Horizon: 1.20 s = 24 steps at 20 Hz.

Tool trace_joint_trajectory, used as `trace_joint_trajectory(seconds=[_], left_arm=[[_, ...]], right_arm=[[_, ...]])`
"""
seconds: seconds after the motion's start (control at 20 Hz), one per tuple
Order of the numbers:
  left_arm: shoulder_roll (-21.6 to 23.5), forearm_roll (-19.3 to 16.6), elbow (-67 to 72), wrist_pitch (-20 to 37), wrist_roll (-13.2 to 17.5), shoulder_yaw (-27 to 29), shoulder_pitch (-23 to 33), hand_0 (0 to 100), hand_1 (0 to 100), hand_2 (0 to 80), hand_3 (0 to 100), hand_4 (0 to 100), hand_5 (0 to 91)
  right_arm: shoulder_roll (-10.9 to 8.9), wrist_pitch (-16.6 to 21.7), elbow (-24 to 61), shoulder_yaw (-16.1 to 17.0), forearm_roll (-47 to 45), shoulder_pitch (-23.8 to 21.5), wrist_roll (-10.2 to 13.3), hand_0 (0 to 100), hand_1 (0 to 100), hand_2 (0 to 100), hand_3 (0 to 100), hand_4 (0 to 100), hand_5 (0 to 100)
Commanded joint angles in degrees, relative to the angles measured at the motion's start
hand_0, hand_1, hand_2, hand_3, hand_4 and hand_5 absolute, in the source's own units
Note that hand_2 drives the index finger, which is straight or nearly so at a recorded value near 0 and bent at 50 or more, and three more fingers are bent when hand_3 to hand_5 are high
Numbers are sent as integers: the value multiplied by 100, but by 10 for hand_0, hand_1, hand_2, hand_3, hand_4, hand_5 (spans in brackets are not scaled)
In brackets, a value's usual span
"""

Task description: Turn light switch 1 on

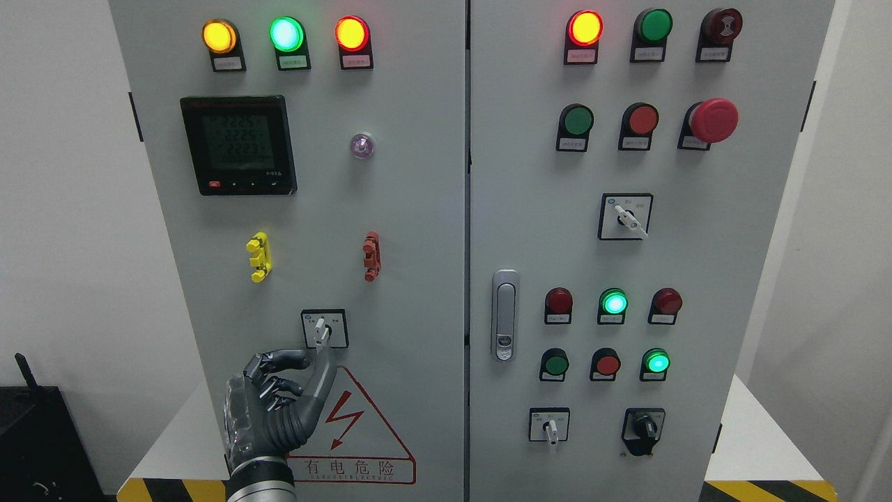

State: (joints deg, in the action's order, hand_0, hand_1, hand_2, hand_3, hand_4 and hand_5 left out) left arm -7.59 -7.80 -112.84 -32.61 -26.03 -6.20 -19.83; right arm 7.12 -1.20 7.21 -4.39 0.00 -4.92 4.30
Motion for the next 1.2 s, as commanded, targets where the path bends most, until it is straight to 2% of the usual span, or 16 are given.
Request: trace_joint_trajectory(seconds=[0.0, 0.3, 1.15], left_arm=[[12, -2, 8, -52, 28, -12, -73, 244, 769, 502, 606, 792, 738], [12, 6, 17, -61, 28, -39, -82, 285, 778, 516, 616, 795, 741], [30, -20, 61, -228, 45, -39, -179, 176, 693, 556, 644, 809, 742]], right_arm=[[0, -3, 0, 0, -141, 0, 0, 0, 0, 0, 0, 0, 0], [0, -3, 0, 0, -141, 0, 0, 0, 0, 0, 0, 0, 0], [0, -3, 0, 0, -141, 0, 0, 0, 0, 0, 0, 0, 0]])
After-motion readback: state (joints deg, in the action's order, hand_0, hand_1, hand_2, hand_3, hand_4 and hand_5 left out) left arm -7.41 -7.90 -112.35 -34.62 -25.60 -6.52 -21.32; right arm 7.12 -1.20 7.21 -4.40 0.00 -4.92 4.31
